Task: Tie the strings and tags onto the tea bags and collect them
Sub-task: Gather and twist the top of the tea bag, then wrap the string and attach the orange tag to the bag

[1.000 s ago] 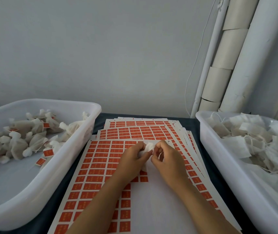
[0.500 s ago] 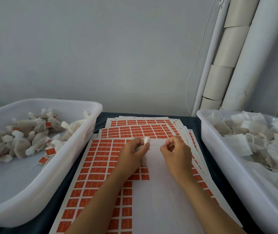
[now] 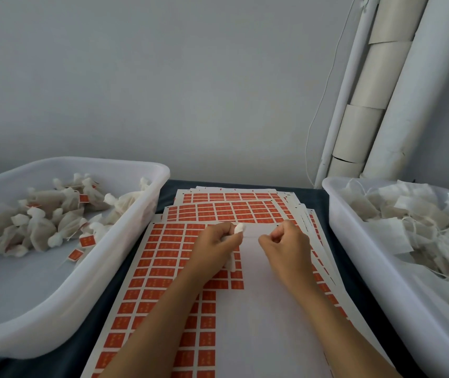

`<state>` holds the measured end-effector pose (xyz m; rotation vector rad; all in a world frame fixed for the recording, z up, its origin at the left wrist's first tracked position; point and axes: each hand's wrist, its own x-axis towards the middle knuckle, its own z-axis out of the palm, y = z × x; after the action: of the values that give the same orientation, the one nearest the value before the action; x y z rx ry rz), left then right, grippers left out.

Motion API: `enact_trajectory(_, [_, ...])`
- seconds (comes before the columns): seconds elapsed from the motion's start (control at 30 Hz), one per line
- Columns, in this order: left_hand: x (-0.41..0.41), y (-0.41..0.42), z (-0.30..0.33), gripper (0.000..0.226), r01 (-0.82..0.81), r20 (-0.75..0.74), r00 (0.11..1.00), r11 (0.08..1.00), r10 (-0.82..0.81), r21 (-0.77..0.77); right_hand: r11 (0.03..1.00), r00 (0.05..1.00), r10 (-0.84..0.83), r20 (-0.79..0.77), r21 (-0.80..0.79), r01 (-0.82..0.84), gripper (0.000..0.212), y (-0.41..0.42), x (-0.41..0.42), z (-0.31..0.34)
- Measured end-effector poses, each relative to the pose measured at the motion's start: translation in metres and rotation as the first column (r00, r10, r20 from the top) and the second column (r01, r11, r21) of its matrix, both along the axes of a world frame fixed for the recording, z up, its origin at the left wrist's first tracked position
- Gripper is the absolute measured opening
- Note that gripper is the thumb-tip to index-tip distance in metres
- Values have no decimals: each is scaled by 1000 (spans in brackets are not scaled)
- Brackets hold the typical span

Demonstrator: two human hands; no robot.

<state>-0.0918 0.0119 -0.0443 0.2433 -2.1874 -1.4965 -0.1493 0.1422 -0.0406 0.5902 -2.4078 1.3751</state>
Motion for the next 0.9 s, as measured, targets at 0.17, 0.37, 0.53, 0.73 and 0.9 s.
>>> enact_trajectory(0.17, [1,-2,0,36,56,28,998,998,-56,24,995,989,96,111,-24,-94,21,2,-4,-2])
enact_trajectory(0.37, [4,-5,0,40,31,47,998,996,-35,83,903,903,352,245,164,-396,19,8,-3,5])
enact_trajectory(0.53, [8,-12,3,36,-58,34,998,927,49,369,660,799,498,337,451,-601,24,12,13,14])
enact_trajectory(0.73, [9,-11,4,32,-49,37,999,896,37,441,541,800,589,110,682,-492,26,12,21,17])
enact_trajectory(0.9, [9,-10,4,34,-45,55,998,915,24,401,505,769,639,-34,772,-386,25,14,25,12])
